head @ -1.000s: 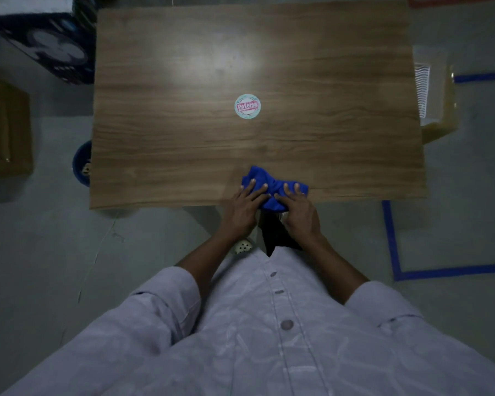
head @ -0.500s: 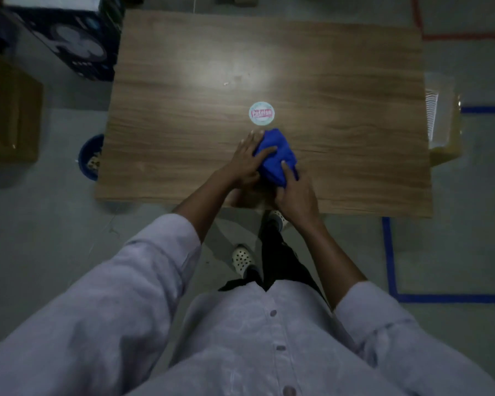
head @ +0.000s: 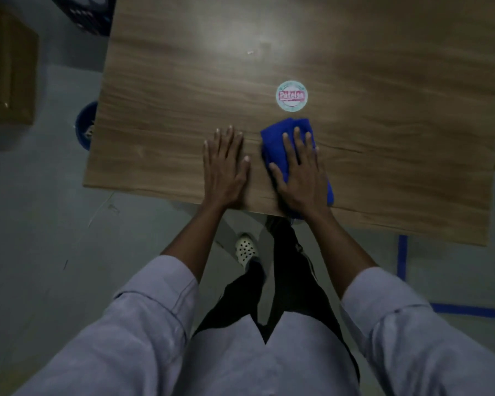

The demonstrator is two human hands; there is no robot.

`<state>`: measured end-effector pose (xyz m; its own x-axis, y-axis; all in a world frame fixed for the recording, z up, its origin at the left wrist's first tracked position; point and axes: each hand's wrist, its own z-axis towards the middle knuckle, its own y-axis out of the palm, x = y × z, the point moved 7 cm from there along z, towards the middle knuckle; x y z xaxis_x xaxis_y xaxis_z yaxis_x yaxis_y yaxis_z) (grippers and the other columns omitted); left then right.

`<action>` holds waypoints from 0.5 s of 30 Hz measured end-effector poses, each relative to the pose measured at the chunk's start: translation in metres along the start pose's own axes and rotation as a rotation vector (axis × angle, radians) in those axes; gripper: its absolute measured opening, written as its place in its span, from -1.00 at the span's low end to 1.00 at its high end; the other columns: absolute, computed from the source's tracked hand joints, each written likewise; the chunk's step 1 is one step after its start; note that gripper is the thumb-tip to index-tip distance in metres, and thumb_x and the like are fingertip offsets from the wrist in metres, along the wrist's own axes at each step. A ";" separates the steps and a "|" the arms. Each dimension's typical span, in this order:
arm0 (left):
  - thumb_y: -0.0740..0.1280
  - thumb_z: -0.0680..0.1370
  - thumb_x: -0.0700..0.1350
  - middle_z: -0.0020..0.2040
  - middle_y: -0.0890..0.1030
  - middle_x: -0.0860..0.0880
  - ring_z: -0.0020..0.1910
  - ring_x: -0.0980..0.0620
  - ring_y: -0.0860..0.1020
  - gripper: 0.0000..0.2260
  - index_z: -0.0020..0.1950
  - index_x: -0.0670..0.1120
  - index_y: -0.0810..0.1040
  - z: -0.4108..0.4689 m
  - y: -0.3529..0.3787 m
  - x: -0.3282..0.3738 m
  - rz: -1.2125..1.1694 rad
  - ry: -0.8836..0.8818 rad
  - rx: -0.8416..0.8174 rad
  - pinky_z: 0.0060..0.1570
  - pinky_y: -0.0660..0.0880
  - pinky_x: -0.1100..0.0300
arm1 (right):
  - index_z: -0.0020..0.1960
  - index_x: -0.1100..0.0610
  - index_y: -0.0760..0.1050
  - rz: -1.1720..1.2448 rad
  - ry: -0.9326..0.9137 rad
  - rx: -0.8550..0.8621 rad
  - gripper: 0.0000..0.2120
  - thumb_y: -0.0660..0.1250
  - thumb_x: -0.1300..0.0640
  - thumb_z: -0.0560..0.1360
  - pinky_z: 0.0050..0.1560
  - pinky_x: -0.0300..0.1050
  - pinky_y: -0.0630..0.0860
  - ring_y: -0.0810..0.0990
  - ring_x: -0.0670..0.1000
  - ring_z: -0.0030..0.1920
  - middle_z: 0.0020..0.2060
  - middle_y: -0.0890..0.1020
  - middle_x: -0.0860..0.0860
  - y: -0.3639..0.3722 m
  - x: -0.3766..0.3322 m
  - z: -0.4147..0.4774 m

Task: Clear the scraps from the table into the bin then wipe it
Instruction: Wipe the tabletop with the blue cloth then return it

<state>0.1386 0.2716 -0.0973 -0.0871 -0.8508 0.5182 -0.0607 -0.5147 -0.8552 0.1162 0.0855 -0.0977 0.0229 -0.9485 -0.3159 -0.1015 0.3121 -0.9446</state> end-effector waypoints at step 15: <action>0.22 0.63 0.13 0.60 0.28 -0.19 0.61 -0.18 0.15 -0.40 0.56 -0.23 0.33 -0.010 -0.015 -0.007 -0.217 0.033 0.037 0.60 0.03 -0.08 | 0.67 -0.02 0.11 0.020 -0.140 -0.037 -0.37 0.16 -0.17 0.67 0.63 0.15 -0.01 -0.05 0.10 0.67 0.67 0.08 0.00 0.012 -0.051 -0.054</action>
<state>0.1303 0.2858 -0.0883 -0.1084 -0.7161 0.6895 -0.0450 -0.6894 -0.7230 0.0603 0.1347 -0.0884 0.1587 -0.9247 -0.3461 -0.1394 0.3261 -0.9350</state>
